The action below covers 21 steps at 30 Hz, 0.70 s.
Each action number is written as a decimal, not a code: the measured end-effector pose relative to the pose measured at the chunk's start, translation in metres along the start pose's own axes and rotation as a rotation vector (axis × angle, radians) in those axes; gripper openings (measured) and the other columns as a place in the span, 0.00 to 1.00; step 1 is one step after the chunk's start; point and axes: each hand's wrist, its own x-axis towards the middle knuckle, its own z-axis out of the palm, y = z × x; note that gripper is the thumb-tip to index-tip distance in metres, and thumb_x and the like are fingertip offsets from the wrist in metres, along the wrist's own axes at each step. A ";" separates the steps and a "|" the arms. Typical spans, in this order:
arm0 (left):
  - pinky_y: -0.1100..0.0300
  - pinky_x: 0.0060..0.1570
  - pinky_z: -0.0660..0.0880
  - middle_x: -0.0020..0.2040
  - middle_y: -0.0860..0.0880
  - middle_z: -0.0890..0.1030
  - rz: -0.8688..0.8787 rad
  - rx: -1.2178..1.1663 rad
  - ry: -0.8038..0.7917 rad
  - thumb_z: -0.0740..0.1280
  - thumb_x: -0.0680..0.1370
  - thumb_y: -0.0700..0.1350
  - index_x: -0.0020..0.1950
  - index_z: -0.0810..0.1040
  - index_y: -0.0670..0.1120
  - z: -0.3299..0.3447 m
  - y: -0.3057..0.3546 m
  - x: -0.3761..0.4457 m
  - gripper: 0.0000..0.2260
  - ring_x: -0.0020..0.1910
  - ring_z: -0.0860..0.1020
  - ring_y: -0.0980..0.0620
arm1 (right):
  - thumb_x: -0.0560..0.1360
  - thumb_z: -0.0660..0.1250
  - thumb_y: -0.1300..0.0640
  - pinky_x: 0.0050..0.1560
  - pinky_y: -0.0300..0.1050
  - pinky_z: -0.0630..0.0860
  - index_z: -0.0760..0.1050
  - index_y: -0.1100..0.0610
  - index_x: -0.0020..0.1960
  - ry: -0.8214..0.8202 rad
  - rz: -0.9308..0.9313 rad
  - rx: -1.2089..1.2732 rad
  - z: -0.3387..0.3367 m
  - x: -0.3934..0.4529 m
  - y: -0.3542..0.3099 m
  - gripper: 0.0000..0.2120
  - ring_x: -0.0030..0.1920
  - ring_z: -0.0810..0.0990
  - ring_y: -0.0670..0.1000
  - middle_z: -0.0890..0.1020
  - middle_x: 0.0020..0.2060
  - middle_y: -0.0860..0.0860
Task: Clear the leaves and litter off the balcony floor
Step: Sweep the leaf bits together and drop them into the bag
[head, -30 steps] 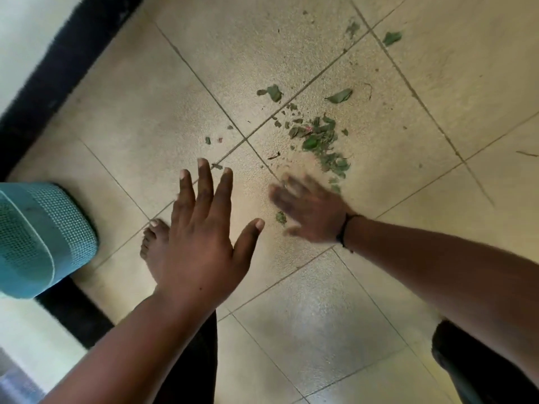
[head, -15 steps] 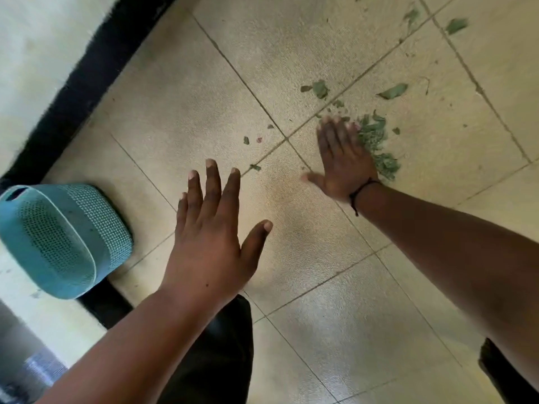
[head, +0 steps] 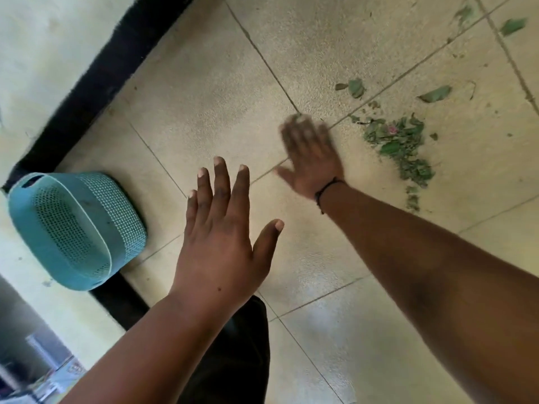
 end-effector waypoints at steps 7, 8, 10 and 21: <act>0.62 0.70 0.31 0.78 0.53 0.34 0.000 -0.049 -0.036 0.46 0.74 0.69 0.81 0.43 0.54 0.015 0.042 0.007 0.39 0.75 0.31 0.57 | 0.79 0.42 0.33 0.74 0.64 0.43 0.51 0.64 0.79 0.071 0.443 0.225 -0.006 -0.051 0.107 0.42 0.77 0.51 0.65 0.54 0.78 0.62; 0.61 0.71 0.33 0.78 0.54 0.34 0.005 -0.065 -0.044 0.46 0.74 0.70 0.81 0.43 0.54 0.017 0.049 0.008 0.39 0.75 0.31 0.57 | 0.79 0.43 0.33 0.74 0.63 0.43 0.53 0.63 0.79 0.119 0.418 0.228 -0.007 -0.068 0.113 0.40 0.77 0.53 0.65 0.55 0.78 0.62; 0.60 0.72 0.34 0.77 0.55 0.33 0.022 -0.100 -0.079 0.49 0.75 0.72 0.81 0.43 0.54 0.026 0.063 0.010 0.40 0.75 0.32 0.57 | 0.79 0.45 0.33 0.74 0.63 0.47 0.54 0.61 0.79 0.186 0.372 0.227 0.001 -0.117 0.122 0.39 0.76 0.56 0.65 0.57 0.77 0.62; 0.45 0.77 0.44 0.81 0.41 0.42 0.046 -0.090 -0.123 0.60 0.78 0.66 0.81 0.43 0.44 0.080 0.111 0.137 0.43 0.79 0.42 0.40 | 0.62 0.47 0.17 0.75 0.64 0.43 0.45 0.69 0.77 -0.155 0.697 0.369 0.077 -0.206 0.114 0.65 0.76 0.48 0.71 0.50 0.75 0.71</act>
